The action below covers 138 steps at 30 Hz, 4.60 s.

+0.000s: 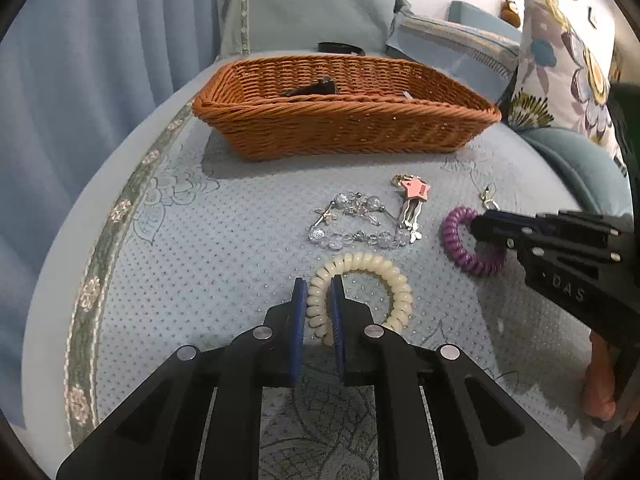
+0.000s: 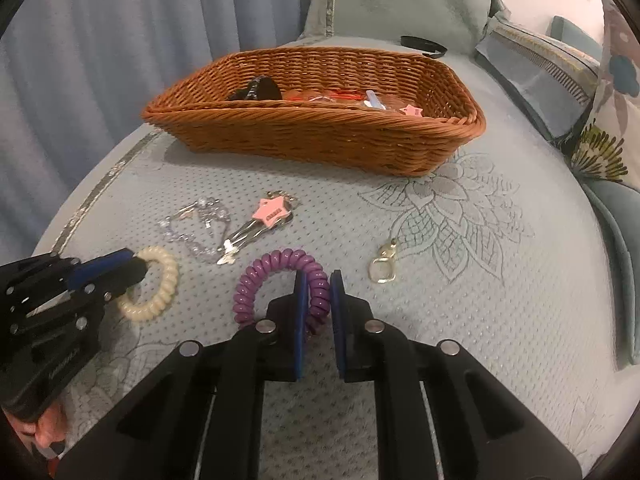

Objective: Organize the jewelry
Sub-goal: 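Grasp the purple coil tie with the right tool while the left tool grasps the cream coil tie, then carry both coil ties over the basket and open both tools to drop them, then grasp the crystal bead bracelet with the left tool while the right tool grasps the pink-star key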

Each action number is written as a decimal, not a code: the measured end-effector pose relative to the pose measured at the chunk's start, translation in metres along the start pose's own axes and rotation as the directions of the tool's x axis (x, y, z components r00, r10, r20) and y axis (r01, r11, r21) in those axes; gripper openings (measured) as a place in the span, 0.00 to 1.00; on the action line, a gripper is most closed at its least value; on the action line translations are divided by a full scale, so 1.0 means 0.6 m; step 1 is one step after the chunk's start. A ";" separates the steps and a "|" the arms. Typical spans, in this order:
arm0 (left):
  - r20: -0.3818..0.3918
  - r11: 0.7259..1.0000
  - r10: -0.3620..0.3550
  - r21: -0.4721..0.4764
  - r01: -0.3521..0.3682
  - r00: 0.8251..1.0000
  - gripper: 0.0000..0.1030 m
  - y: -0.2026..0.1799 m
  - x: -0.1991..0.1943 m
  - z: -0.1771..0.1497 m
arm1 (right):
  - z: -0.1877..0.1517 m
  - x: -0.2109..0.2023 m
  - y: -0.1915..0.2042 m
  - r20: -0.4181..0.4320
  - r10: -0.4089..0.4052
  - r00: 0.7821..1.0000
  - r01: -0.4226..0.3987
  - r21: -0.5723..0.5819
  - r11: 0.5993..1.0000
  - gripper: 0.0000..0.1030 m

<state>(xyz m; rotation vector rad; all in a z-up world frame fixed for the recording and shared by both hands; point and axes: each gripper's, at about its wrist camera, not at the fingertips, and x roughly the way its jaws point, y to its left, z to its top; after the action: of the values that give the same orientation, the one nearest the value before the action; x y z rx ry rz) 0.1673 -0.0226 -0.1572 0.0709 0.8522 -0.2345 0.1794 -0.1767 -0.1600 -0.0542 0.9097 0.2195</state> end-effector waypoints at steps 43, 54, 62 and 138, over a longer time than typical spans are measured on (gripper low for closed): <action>0.301 0.993 -0.038 -0.093 0.069 0.953 0.09 0.020 0.008 0.269 | 0.250 -0.007 -0.103 0.233 -0.021 0.972 -0.015 0.149 0.989 0.09; 0.181 0.994 0.010 -0.105 0.009 0.983 0.09 0.030 0.082 0.252 | 0.240 0.093 -0.082 0.065 -0.033 0.997 0.025 0.125 0.992 0.09; 0.171 0.993 -0.060 -0.091 0.076 0.983 0.12 0.034 0.067 0.238 | 0.222 0.093 -0.096 0.044 -0.017 0.999 0.009 0.185 0.983 0.12; -0.019 0.999 -0.033 -0.042 0.032 0.999 0.07 0.001 0.069 0.071 | 0.026 0.013 -0.068 0.051 0.010 0.999 -0.017 0.144 0.989 0.49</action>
<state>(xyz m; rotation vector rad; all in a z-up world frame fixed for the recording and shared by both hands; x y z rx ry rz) 0.2255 -0.0359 -0.1604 0.0202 0.8776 -0.2472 0.2049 -0.2132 -0.1586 0.0911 0.8741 0.1660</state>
